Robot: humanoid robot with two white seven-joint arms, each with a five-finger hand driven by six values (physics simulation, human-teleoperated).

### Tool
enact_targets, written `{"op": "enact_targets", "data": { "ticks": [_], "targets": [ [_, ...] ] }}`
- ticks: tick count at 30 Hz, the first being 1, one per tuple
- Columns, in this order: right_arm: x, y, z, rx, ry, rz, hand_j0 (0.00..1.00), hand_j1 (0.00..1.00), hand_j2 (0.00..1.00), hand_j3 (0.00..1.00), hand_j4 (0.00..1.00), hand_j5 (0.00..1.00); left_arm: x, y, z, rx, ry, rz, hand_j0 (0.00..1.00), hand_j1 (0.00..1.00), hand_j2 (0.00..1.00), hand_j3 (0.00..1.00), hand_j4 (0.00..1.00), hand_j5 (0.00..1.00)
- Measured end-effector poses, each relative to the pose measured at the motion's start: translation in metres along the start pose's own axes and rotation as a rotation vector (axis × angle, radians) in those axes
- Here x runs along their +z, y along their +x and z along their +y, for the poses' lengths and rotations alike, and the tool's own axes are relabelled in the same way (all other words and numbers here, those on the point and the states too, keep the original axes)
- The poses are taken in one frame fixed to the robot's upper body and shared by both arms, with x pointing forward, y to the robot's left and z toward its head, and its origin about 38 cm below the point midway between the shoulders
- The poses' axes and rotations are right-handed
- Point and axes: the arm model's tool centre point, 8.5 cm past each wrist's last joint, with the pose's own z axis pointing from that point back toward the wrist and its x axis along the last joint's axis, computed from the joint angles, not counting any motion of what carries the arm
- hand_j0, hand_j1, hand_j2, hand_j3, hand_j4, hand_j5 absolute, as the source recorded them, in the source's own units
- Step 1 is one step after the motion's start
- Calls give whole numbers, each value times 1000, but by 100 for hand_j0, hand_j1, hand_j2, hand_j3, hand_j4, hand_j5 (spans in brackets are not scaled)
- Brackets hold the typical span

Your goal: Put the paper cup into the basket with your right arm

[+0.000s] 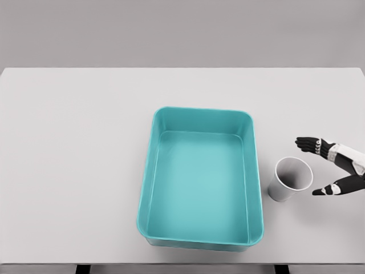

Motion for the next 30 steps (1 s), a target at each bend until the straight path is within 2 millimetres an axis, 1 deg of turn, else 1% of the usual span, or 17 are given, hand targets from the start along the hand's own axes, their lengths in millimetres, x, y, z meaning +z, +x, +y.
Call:
{"op": "enact_targets", "data": {
  "ticks": [10,22,30],
  "targets": [
    [-7,5,9,15,41,-9,100,100,100,100,100,100,0,0,0,0,0,0,100,100,100,100,100,100],
    [-14,15,16,23,68,-37,100,100,100,100,100,100,0,0,0,0,0,0,100,100,100,100,100,100],
    [-18,16,21,17,82,-44,100,100,100,100,100,100,0,0,0,0,0,0,100,100,100,100,100,100]
  ]
}}
